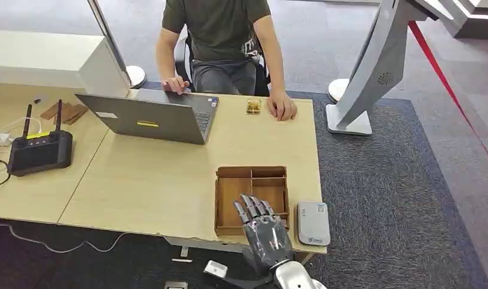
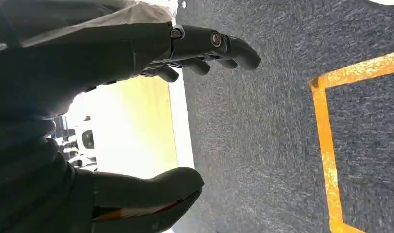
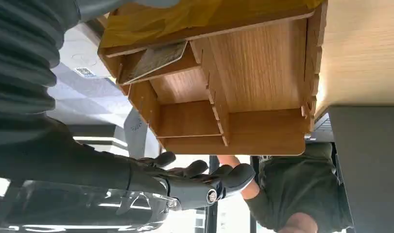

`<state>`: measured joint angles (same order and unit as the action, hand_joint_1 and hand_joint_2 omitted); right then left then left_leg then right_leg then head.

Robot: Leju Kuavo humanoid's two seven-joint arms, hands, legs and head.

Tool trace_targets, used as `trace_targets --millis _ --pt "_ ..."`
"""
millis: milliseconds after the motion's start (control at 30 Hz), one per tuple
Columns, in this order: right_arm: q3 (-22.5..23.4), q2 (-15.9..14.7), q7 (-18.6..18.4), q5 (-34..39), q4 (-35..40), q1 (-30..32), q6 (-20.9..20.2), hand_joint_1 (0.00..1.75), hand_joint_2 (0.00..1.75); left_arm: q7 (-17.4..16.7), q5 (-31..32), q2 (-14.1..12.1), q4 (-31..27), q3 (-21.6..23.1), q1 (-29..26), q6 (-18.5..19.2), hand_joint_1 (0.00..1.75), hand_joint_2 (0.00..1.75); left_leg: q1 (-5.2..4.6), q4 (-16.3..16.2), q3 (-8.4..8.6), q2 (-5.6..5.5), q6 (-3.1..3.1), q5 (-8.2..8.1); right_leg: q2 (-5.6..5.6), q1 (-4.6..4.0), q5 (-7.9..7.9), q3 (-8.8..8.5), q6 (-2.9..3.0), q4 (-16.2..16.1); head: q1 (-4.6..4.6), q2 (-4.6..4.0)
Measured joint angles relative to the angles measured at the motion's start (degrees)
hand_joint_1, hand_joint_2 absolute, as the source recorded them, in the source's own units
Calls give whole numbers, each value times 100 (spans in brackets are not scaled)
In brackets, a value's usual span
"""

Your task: Pass the card to the sensor for recognition and then transmit it.

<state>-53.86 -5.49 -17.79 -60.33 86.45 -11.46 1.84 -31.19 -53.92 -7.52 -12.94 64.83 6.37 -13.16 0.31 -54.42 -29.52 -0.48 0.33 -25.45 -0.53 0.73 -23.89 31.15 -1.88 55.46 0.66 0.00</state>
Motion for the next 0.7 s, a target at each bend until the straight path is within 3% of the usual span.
trace_targets --millis 233,500,700 --pt "-17 70 11 4 -221 -32 72 0 175 -9 9 0 0 0 -1 0 0 175 0 0 0 0 0 0 0 0 0 0 0 0 0 0" --pt "-4 173 0 -92 -768 -173 619 0 175 -61 15 0 0 -2 -2 0 0 175 0 0 1 0 0 1 0 0 0 -1 0 0 -2 0" --pt "0 179 -24 -105 -811 -186 649 0 175 -63 15 0 0 -4 -2 0 0 175 0 0 2 0 0 1 0 0 0 0 0 0 0 0"
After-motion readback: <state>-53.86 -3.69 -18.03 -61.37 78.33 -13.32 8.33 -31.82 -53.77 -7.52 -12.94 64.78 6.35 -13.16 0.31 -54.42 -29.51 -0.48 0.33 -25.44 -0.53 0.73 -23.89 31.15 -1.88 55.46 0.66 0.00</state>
